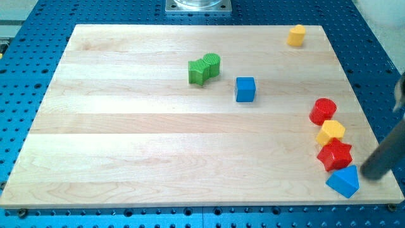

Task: Put triangle to the bottom left of cube

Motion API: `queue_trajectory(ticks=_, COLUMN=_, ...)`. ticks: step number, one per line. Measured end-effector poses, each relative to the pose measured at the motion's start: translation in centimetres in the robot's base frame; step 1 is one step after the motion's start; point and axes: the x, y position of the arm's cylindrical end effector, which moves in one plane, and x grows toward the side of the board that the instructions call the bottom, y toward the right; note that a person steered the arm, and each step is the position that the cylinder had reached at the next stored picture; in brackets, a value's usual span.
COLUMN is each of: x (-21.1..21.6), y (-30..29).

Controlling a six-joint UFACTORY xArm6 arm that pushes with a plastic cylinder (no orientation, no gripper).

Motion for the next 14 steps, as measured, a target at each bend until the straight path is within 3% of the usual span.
queue_trajectory(ticks=2, x=-0.1, y=-14.3)
queue_trajectory(ticks=3, x=-3.8, y=-19.5)
queue_trajectory(ticks=4, x=-5.3, y=-20.1)
queue_trajectory(ticks=5, x=0.9, y=-24.6)
queue_trajectory(ticks=6, x=-0.3, y=-19.7)
queue_trajectory(ticks=7, x=-4.3, y=-21.0)
queue_trajectory(ticks=8, x=-2.4, y=-21.6)
queue_trajectory(ticks=9, x=-0.8, y=-16.9)
queue_trajectory(ticks=10, x=-2.2, y=-14.0)
queue_trajectory(ticks=12, x=-10.2, y=-18.9)
queue_trajectory(ticks=13, x=-5.4, y=-19.5)
queue_trajectory(ticks=14, x=-7.8, y=-20.5)
